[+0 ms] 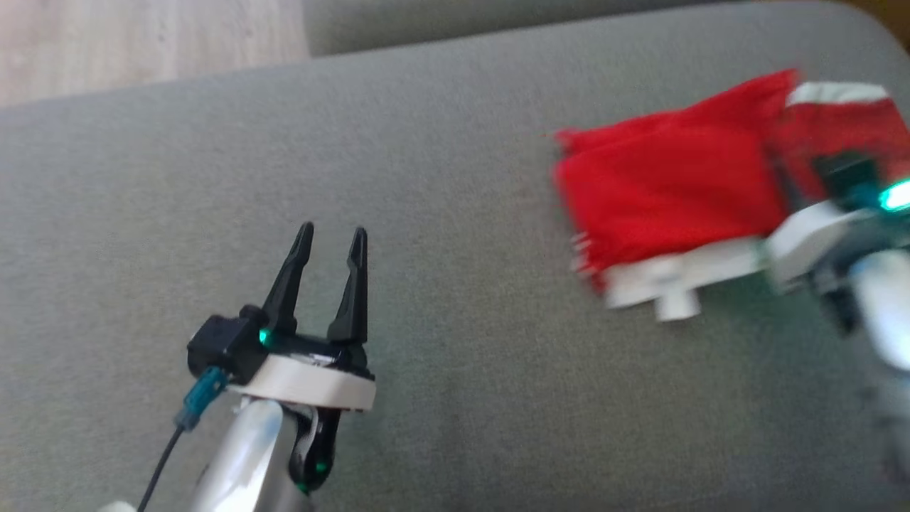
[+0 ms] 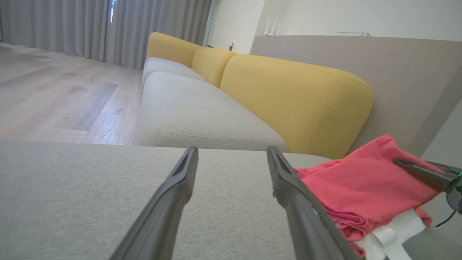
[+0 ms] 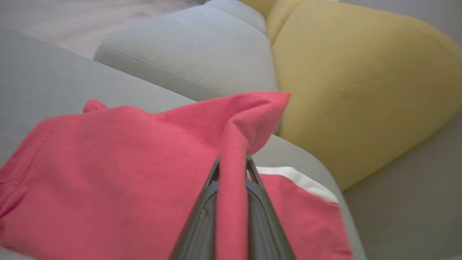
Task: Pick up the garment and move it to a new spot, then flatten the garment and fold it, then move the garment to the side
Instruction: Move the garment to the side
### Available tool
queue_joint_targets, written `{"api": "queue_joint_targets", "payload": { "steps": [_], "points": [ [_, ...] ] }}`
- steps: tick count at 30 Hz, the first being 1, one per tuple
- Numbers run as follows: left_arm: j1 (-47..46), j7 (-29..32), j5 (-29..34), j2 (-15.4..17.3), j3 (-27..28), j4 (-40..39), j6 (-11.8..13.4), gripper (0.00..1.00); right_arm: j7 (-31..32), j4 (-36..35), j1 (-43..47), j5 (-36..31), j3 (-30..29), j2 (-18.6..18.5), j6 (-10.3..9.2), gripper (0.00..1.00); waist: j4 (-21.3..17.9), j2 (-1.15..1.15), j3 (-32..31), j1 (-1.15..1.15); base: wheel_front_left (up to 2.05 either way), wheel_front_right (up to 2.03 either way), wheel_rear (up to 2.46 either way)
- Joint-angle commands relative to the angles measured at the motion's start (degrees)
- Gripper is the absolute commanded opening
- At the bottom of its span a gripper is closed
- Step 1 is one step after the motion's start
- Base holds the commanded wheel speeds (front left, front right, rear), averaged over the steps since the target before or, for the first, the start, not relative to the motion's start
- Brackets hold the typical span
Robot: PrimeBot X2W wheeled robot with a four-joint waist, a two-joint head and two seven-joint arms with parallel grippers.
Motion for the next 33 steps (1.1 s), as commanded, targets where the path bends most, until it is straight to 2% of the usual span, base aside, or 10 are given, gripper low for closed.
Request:
{"api": "queue_joint_targets", "payload": {
  "steps": [1,6,12,18,25,26,27,33],
  "points": [
    [-3.09,-0.47,0.08,0.29,1.22,-2.07,0.09,1.00,0.34,-2.33,-2.41,0.66,0.45,-1.82,-0.05,0.00,-1.01,0.00,2.06,0.00,0.00,0.00,0.00],
    [-5.52,-0.47,0.08,0.27,0.53,-2.59,0.09,1.00,2.51,-4.09,-4.19,3.05,-1.10,-10.10,-0.05,0.00,-0.82,0.00,5.75,0.00,0.00,0.00,0.00],
    [-7.80,-0.47,-0.35,0.71,-0.10,-2.62,0.09,1.00,4.98,-3.26,-4.57,3.52,-6.71,-16.86,-0.05,0.00,0.48,0.00,9.24,0.00,0.00,0.00,0.00],
    [-9.09,-0.47,-0.85,1.16,-0.52,-2.40,0.09,1.00,6.94,-1.08,-4.43,2.31,-12.25,-18.75,-0.05,0.00,1.49,0.00,11.37,0.00,0.00,0.00,0.00],
    [-9.78,-0.47,-1.09,1.73,-0.59,-2.17,0.09,1.00,6.94,0.35,-4.76,0.61,-16.03,-17.71,-0.05,0.00,1.94,0.00,12.33,0.00,0.00,0.00,0.00],
    [-9.81,-0.47,-1.12,1.77,-0.56,-2.08,0.09,1.00,6.86,0.24,-4.87,0.17,-16.19,-17.40,-0.05,0.35,1.94,0.00,12.28,0.00,0.00,0.00,0.00],
    [-9.82,-0.47,-1.19,1.77,-0.50,-1.99,0.09,1.00,6.81,0.15,-4.96,-0.16,-16.51,-17.00,-0.05,1.00,1.92,0.00,12.16,0.00,0.00,0.00,0.00],
    [-9.25,-0.47,-1.42,1.63,-0.12,-1.30,0.09,1.00,6.30,-0.93,-4.78,-1.44,-18.65,-14.31,-0.05,1.00,1.54,0.00,9.85,0.00,0.00,0.00,0.00]
  ]
}}
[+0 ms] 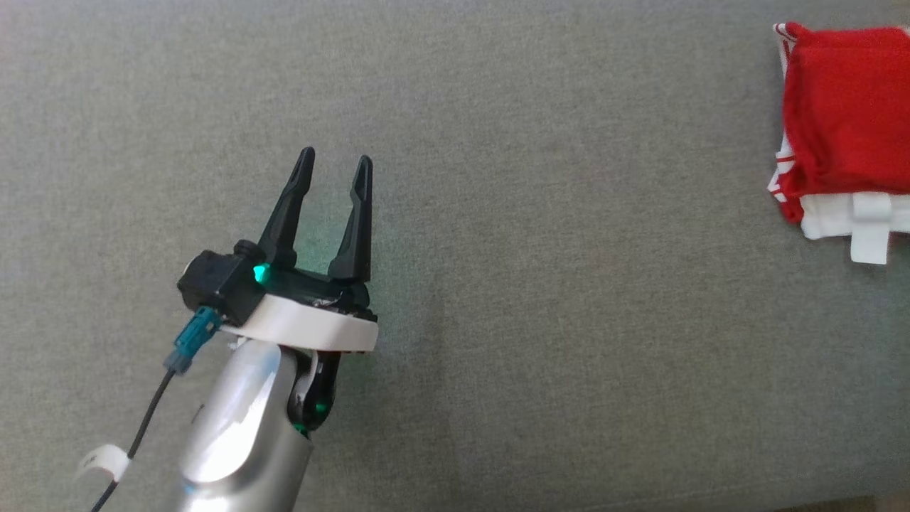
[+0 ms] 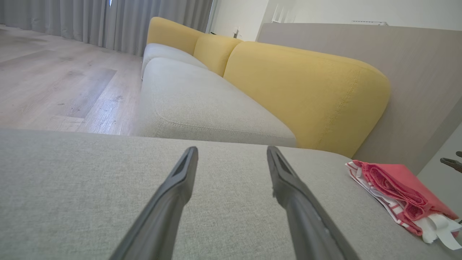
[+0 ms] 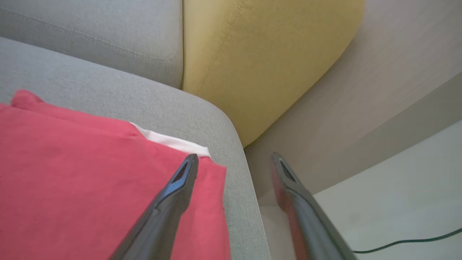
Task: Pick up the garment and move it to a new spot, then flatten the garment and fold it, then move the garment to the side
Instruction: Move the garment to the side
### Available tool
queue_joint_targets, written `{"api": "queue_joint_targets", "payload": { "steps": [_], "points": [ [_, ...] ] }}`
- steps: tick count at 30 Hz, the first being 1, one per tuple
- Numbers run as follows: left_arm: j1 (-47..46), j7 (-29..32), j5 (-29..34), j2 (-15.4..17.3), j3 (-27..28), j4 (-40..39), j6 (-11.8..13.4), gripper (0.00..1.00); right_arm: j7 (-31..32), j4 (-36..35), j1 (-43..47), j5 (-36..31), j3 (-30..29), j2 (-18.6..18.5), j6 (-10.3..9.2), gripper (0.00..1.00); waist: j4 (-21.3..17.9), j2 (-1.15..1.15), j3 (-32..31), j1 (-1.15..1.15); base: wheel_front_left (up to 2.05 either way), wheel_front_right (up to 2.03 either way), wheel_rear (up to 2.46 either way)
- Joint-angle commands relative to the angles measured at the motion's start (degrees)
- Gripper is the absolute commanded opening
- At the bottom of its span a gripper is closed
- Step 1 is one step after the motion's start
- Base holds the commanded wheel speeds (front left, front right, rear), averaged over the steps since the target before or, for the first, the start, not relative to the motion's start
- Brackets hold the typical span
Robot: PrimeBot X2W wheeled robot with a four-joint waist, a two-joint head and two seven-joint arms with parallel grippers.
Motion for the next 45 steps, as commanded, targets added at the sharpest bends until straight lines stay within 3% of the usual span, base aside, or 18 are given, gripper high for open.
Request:
{"api": "queue_joint_targets", "payload": {
  "steps": [1,6,12,27,32,37,45],
  "points": [
    [-0.64,-0.47,-0.30,0.92,1.69,-1.40,0.09,1.00,-0.81,-2.50,-0.71,-0.66,0.02,-0.72,-0.05,1.00,-0.20,0.00,-1.54,0.00,0.00,0.00,0.00],
    [0.49,-0.47,-0.56,0.75,2.83,-1.35,0.09,1.00,-1.04,-4.82,-0.43,-0.43,0.50,1.60,-0.05,1.00,-0.27,0.00,-4.55,0.00,0.00,0.00,0.00],
    [3.23,-0.47,-0.55,0.53,5.89,-1.59,0.09,1.00,-2.12,-10.93,1.12,2.58,2.14,7.09,-0.05,1.00,0.15,0.00,-9.77,0.00,0.00,0.00,0.00],
    [11.55,-0.47,0.14,0.06,12.93,-3.01,0.09,1.00,-5.22,-27.35,12.31,12.68,2.85,29.07,-0.05,1.00,2.91,0.00,-19.30,0.00,0.00,0.00,0.00],
    [14.02,-0.47,-0.39,-0.08,13.57,-3.05,0.09,1.00,-8.42,-28.75,19.45,19.13,5.21,30.55,-0.05,1.00,3.14,0.00,-20.60,0.00,0.00,0.00,0.00],
    [16.20,-0.47,-0.14,-0.23,13.63,-3.25,0.09,1.00,-13.57,-24.94,25.41,24.66,6.48,30.57,-0.05,1.00,3.13,0.00,-21.24,0.00,0.00,0.00,0.00],
    [18.90,-0.47,0.21,-0.40,14.57,-3.35,0.09,1.00,-16.29,-22.05,31.39,20.83,7.30,30.58,-0.05,1.00,3.21,0.00,-21.79,0.00,0.00,0.00,0.00]
  ]
}}
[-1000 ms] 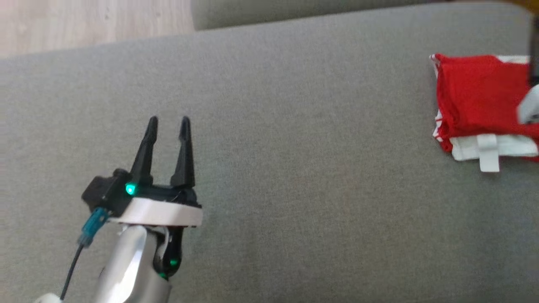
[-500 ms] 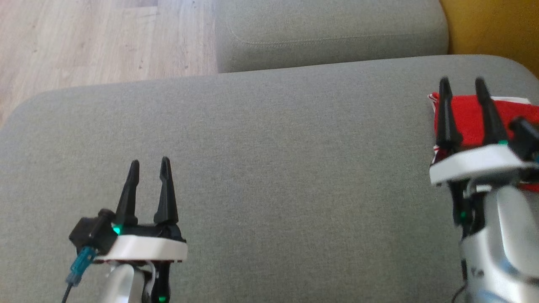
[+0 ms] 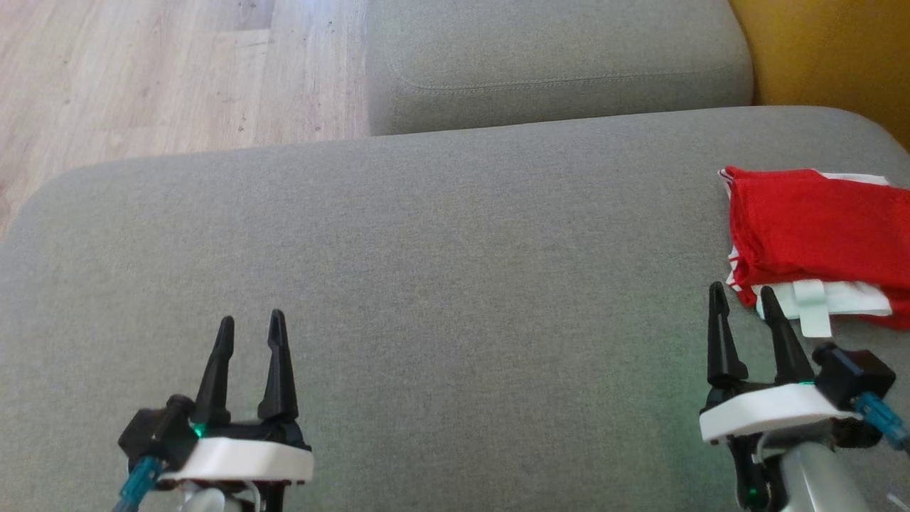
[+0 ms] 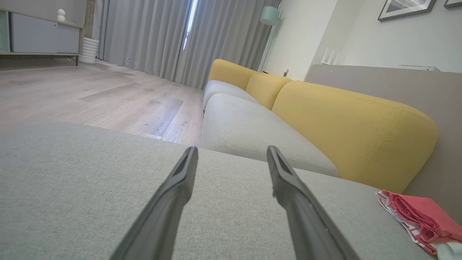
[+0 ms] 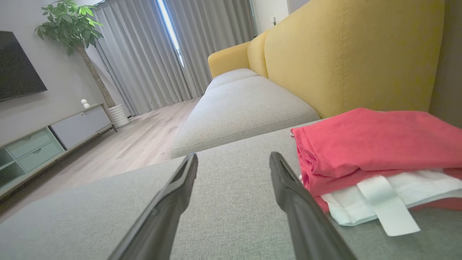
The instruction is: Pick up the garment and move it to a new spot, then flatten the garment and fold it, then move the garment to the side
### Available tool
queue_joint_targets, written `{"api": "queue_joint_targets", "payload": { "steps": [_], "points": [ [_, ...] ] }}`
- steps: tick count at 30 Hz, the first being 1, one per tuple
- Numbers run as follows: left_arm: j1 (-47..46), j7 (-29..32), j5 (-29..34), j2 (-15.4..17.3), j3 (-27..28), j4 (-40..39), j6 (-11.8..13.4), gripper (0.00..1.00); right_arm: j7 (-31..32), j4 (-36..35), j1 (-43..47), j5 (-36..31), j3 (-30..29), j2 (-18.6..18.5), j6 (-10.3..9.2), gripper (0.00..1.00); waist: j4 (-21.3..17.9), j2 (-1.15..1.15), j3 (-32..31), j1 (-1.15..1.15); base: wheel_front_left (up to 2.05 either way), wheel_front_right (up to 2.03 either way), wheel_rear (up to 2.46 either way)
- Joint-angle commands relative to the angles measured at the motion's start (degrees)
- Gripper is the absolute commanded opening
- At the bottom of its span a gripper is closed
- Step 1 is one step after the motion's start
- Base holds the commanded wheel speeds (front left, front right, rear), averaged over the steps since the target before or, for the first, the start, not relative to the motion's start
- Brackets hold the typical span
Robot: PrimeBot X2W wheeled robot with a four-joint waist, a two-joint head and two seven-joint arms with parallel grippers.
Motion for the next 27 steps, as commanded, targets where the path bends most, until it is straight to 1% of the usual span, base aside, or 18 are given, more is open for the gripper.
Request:
{"api": "queue_joint_targets", "payload": {
  "steps": [1,16,27],
  "points": [
    [-1.20,-0.46,0.82,0.10,2.54,-1.90,0.09,1.00,-0.73,-2.95,-1.01,-1.64,1.28,-0.18,-0.05,1.00,0.02,0.00,-0.05,0.00,0.00,0.00,0.00],
    [-0.81,-0.46,1.13,0.04,3.74,-1.55,0.09,1.00,-0.76,-6.93,0.76,-1.41,1.89,-0.17,-0.05,1.00,0.20,0.00,-0.25,0.00,0.00,0.00,0.00],
    [-0.60,-0.46,0.32,0.03,4.58,-1.53,0.09,1.00,-0.76,-7.11,0.62,-1.33,1.74,-0.17,-0.05,1.00,-0.21,0.00,-0.58,0.00,0.00,0.00,0.00]
  ]
}}
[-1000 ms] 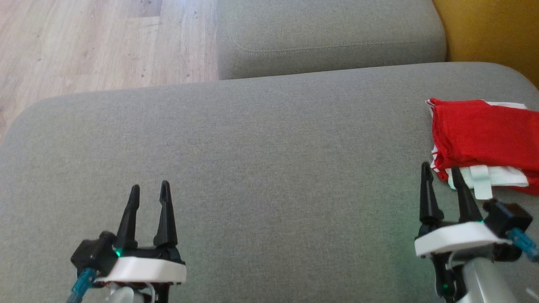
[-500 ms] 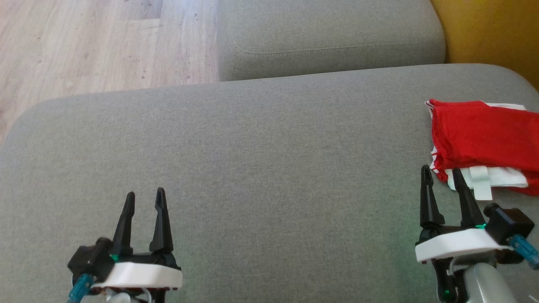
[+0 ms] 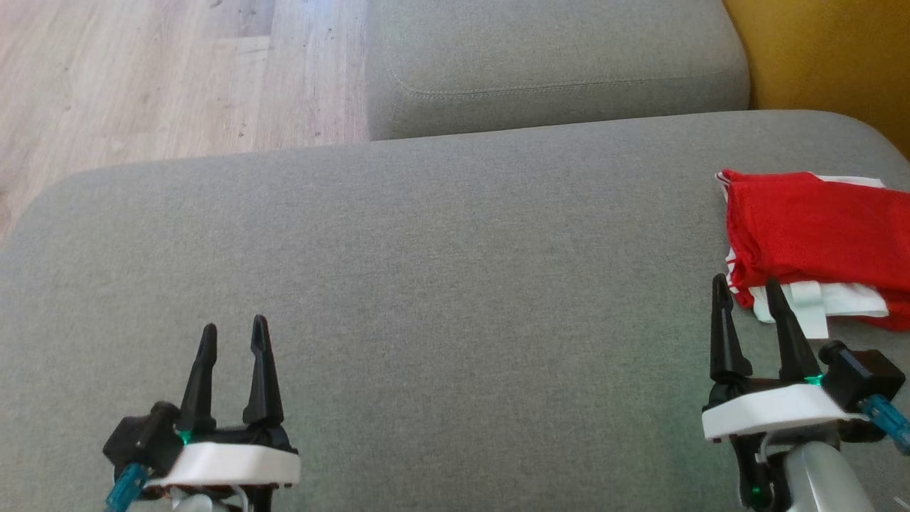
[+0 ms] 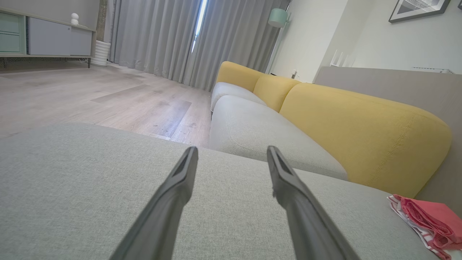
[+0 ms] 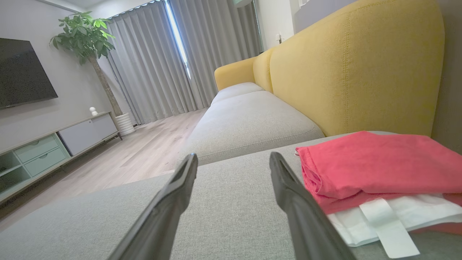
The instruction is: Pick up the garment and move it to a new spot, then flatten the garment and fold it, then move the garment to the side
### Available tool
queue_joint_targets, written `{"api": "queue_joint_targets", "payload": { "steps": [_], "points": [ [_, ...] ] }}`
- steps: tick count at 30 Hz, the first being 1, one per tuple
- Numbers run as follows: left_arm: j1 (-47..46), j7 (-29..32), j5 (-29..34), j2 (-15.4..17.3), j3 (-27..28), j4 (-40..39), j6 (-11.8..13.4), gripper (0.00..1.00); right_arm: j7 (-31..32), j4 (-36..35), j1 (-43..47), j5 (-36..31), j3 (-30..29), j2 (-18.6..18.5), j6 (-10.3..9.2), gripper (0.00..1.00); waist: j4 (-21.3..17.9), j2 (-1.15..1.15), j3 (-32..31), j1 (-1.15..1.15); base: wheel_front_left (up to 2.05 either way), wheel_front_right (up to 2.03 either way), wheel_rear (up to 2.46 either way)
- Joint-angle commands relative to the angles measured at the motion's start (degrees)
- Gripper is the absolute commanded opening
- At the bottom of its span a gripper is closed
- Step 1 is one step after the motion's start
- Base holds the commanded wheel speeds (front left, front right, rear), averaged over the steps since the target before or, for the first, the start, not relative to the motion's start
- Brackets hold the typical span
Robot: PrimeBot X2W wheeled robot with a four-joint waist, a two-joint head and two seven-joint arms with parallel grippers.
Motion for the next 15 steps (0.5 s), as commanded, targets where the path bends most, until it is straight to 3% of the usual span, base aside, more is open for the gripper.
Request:
{"api": "queue_joint_targets", "payload": {
  "steps": [1,3,4,8,15],
  "points": [
    [-1.55,-0.47,-0.29,0.09,2.00,-1.76,0.09,1.00,-0.63,-1.95,-1.42,0.16,1.53,-0.18,-0.04,1.00,-0.07,0.00,0.00,0.00,0.00,0.00,0.00],
    [-1.59,-0.47,-0.40,0.09,2.13,-1.77,0.12,1.00,-0.63,-1.94,-1.37,0.17,1.57,-0.18,-0.04,1.00,-0.18,0.00,-0.01,0.00,0.00,0.00,0.00],
    [0.00,0.00,-0.10,-0.01,0.17,0.04,0.00,0.00,0.00,0.00,-0.01,0.01,0.02,0.00,0.01,0.00,-0.19,0.00,-0.01,0.00,0.00,0.00,0.00],
    [1.41,0.36,-0.23,-0.05,0.08,3.60,0.00,0.00,0.25,3.69,1.63,0.11,0.01,0.08,0.01,0.00,-0.22,0.00,-0.01,0.00,0.00,0.00,0.00],
    [1.07,1.51,-4.15,-0.04,0.68,3.31,0.01,0.00,1.43,3.35,1.36,4.40,-0.38,0.06,0.01,0.00,-0.19,0.00,0.10,0.00,0.00,0.00,0.00]
  ]
}}
